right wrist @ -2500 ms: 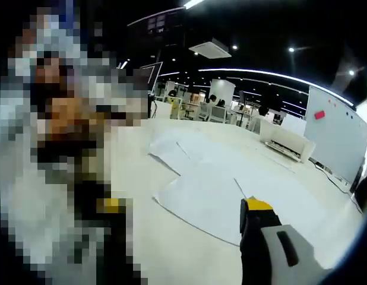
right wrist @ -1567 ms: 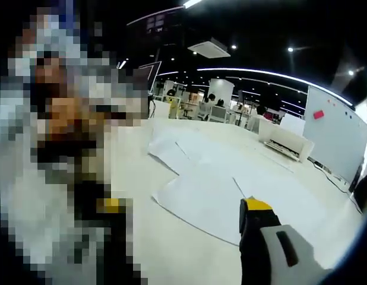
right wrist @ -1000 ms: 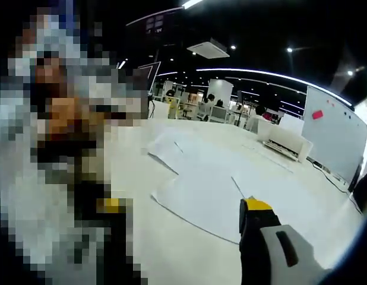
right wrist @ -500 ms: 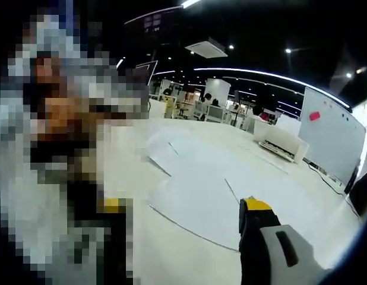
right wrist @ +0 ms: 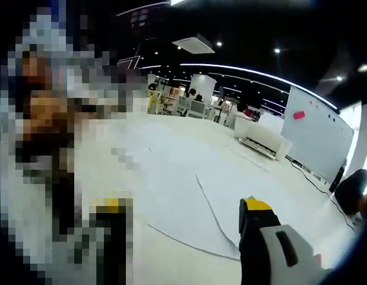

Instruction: Organize the stack of printing papers by aligning and flattening the scattered papers on the table

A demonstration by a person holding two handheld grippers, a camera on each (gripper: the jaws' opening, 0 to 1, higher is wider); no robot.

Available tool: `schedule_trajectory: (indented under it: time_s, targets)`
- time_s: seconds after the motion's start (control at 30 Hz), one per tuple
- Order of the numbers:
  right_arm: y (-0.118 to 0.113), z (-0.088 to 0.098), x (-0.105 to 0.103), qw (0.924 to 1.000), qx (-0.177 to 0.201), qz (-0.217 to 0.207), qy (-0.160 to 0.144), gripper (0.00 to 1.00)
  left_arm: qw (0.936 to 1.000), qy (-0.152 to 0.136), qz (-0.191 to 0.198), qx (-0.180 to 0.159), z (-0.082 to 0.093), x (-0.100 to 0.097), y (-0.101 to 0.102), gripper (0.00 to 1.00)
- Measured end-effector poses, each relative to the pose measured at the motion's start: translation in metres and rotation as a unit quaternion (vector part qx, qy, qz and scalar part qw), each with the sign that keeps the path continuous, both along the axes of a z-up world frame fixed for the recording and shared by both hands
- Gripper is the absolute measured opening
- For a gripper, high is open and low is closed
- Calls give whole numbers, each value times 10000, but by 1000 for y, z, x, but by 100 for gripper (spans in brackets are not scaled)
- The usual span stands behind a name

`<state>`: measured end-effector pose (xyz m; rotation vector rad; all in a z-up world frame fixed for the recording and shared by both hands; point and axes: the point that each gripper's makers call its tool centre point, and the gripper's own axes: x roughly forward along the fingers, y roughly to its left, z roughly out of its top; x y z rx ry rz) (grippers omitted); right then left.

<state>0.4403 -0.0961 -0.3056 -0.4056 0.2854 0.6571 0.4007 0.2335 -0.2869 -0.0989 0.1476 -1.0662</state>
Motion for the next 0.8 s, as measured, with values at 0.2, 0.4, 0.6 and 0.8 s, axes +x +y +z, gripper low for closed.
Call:
schedule_trajectory:
  time_s: [0.2,0.4,0.6,0.8]
  targets:
    - [-28,-2,11,9996,26,-288,11,69,10000,13,15,29,-2,2,0,91]
    - [-55,-4,21,9984,-32,-551,72,69,10000,30,48,-27,1,4,-1,91]
    - [-74,-10,31,9981,-112,-606,96,66,10000,63,9,-39,0,8,-9,90]
    - [-90,-22,38,9983,-223,-522,139,66,9999,96,-16,55,0,11,-13,89]
